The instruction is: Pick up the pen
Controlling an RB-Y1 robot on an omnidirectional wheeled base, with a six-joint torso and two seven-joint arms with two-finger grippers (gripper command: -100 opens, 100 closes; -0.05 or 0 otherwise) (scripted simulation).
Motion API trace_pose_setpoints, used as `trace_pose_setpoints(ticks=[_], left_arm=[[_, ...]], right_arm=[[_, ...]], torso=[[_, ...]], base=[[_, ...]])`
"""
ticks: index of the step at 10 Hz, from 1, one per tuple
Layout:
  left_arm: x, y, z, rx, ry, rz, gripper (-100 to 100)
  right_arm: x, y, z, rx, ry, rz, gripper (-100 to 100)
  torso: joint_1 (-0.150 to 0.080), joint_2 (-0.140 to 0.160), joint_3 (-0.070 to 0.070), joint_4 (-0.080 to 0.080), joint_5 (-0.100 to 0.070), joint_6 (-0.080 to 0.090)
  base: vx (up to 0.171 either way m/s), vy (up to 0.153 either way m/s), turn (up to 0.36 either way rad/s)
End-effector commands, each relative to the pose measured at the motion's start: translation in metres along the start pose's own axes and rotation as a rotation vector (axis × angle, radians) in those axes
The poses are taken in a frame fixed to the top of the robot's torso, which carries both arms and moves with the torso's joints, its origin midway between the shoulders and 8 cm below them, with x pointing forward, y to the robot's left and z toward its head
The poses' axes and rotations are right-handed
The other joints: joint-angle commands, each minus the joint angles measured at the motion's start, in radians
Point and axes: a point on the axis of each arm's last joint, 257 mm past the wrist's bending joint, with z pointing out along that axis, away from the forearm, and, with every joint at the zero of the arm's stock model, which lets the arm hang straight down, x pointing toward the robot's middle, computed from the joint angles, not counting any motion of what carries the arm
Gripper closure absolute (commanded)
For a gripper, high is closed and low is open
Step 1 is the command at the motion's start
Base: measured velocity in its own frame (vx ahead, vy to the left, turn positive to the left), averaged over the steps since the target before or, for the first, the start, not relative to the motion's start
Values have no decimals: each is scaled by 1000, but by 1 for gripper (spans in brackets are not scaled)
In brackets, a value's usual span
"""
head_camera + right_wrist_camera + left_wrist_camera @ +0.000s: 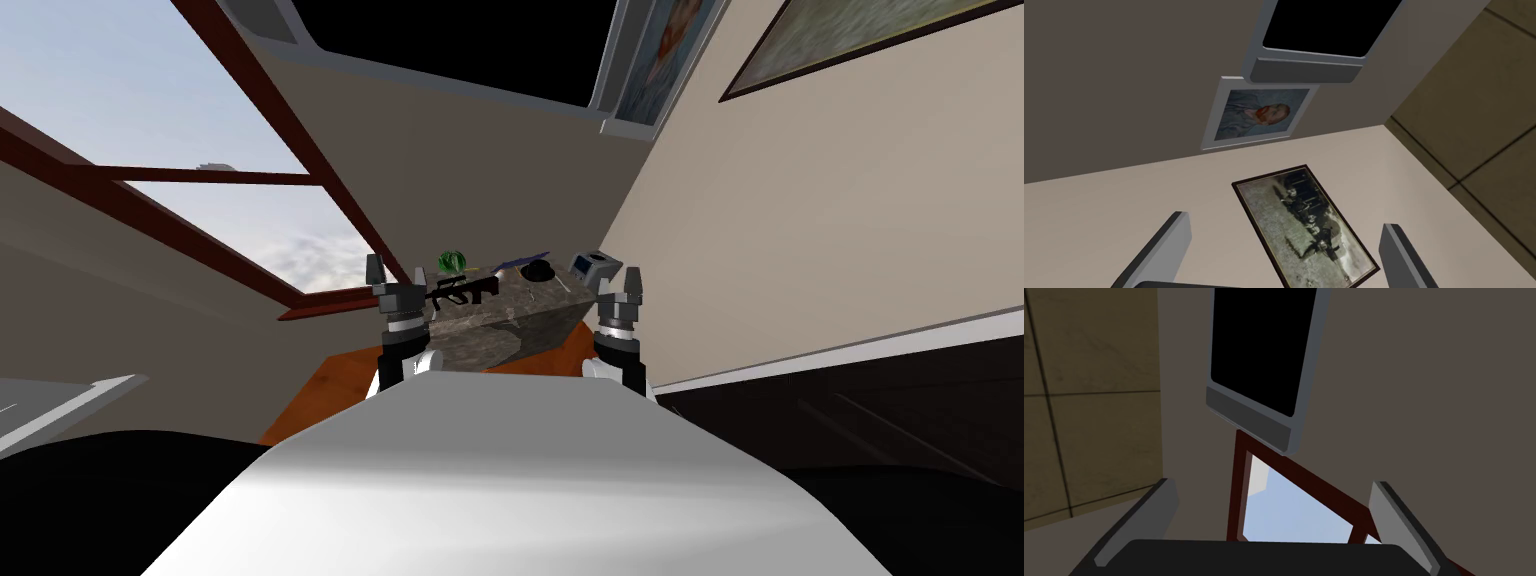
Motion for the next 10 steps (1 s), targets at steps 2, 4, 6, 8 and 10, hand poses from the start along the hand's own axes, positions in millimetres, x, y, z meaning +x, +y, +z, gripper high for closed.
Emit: trace_pose_setpoints(ticks=[2, 4, 6, 8, 10], left_arm=[[0, 0, 0, 0, 0, 0, 0], [0, 0, 0, 0, 0, 0, 0], [0, 0, 0, 0, 0, 0, 0], [0, 0, 0, 0, 0, 0, 0], [0, 0, 0, 0, 0, 0, 0]], right_arm=[[6, -17, 3, 49, 44, 45, -100], [11, -34, 6, 100, 64, 98, -100], [13, -45, 7, 132, 72, 132, -100], [17, -63, 11, 188, 81, 204, -100], [19, -76, 12, 232, 82, 254, -100]], torso=[[0, 0, 0, 0, 0, 0], [0, -1, -1, 0, 0, 0], [0, -1, -1, 0, 0, 0], [0, -1, -1, 0, 0, 0], [0, -1, -1, 0, 0, 0]], base=[[9, 2, 42], [15, 4, 33], [14, 5, 39], [13, 3, 51], [13, 2, 29]])
